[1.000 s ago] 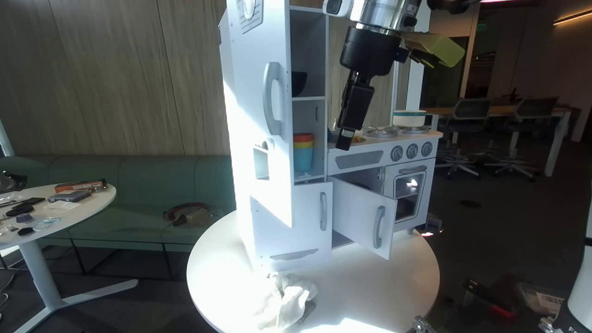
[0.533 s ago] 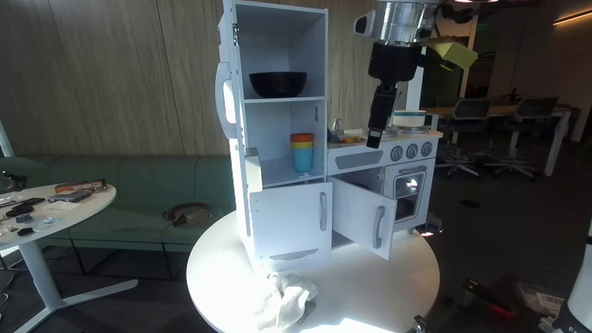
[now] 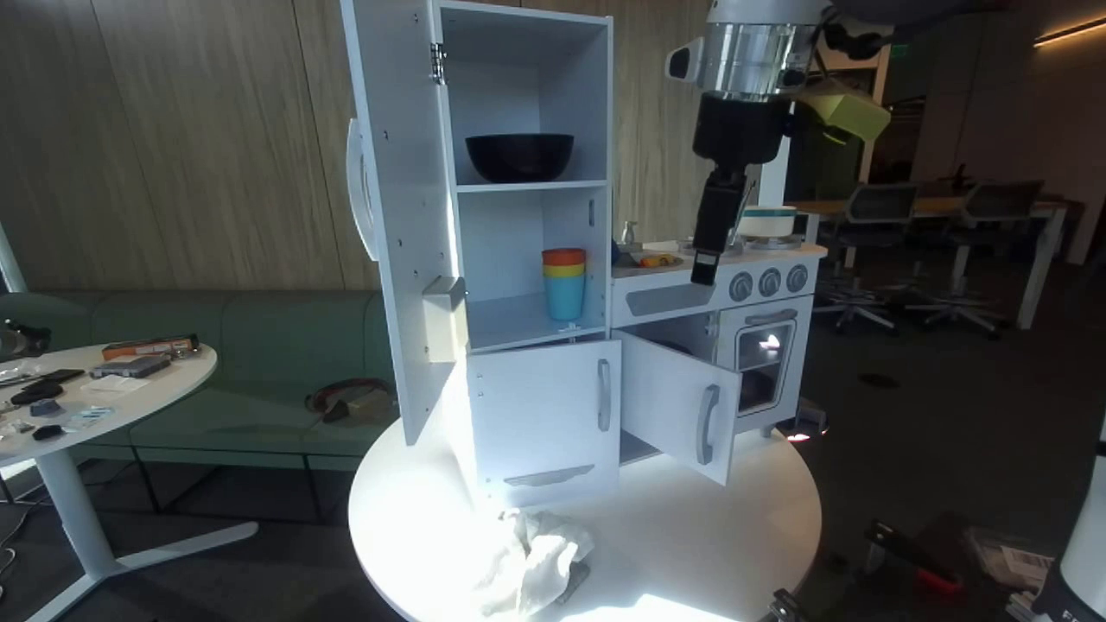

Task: Remove the black bowl from the upper cabinet and put it on the counter.

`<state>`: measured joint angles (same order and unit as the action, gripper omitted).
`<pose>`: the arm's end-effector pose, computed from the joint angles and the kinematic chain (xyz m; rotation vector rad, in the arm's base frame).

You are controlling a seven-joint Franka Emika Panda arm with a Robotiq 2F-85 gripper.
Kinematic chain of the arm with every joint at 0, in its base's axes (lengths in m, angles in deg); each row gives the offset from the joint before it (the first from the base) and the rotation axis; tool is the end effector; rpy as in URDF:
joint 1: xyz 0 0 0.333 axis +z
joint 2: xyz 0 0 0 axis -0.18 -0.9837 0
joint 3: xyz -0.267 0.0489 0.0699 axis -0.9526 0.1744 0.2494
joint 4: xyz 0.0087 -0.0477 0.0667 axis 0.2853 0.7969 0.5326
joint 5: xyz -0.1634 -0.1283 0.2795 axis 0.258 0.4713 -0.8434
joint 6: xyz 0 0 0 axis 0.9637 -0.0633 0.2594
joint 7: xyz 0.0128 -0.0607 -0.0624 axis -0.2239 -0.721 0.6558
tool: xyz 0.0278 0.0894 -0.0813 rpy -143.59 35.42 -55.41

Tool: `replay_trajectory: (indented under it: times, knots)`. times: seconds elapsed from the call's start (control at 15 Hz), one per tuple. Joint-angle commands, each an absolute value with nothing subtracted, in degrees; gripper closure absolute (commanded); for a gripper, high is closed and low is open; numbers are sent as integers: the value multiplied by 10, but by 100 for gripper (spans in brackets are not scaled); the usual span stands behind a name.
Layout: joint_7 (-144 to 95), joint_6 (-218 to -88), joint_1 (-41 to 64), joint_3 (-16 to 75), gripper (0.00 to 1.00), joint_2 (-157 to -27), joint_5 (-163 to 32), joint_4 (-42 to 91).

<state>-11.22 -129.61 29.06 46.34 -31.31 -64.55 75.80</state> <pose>0.2765 0.1720 0.5079 2.7663 0.9699 0.3386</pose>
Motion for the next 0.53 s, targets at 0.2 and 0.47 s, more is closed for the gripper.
replay_trajectory:
  times: [0.2,0.47]
  knots:
    - [-209,-1320,286,493,0,-322,-693,688]
    - [-321,-1347,249,537,0,-373,-702,589]
